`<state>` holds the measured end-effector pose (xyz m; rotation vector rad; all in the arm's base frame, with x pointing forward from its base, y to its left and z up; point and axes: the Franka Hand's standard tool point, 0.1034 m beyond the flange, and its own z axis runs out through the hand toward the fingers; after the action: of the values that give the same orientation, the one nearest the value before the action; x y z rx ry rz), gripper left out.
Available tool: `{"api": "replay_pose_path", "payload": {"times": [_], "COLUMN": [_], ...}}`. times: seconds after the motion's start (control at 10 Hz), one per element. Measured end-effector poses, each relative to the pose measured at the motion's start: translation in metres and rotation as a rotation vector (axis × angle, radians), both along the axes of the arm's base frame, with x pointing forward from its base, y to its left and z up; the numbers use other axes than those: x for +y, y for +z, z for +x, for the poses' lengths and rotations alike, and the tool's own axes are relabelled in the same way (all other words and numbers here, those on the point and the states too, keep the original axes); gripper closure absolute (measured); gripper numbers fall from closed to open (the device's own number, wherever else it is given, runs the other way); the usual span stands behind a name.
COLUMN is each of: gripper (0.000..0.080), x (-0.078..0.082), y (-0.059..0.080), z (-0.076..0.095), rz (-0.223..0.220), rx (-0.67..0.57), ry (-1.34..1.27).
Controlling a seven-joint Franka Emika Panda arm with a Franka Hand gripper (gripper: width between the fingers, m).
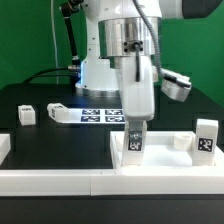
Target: Assemble square table
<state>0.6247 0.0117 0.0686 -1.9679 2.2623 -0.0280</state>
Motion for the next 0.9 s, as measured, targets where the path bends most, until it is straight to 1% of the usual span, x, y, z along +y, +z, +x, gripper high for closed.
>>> {"api": "replay_pose_path", "payload": {"times": [0.2, 0.3, 0.4, 0.5, 0.6, 0.7, 0.8, 0.9], "gripper": [0.0512, 0.0512, 0.0512, 0.048, 0.0333, 0.0333, 0.0184, 0.0184], "x": [-0.0003, -0.0007, -0.0006, -0.0006, -0.0009, -0.0028, -0.0033, -0.0007], "y": [0.0002, -0.0004, -0.0003, -0.0005, -0.0006, -0.0011, -0.0001, 0.0004], "z": [0.0016, 0.0019, 0.0018, 0.0017, 0.0016, 0.0007, 0.0023, 0.0042], "rz": [0.048, 0.06, 0.058, 0.055, 0.048, 0.016, -0.023, -0.049], "rx": [0.003, -0.005, -0.008, -0.009, -0.013, -0.012, -0.009, -0.009], "ry": [-0.231, -0.349, -0.354, -0.334, -0.289, -0.14, 0.034, 0.156]}}
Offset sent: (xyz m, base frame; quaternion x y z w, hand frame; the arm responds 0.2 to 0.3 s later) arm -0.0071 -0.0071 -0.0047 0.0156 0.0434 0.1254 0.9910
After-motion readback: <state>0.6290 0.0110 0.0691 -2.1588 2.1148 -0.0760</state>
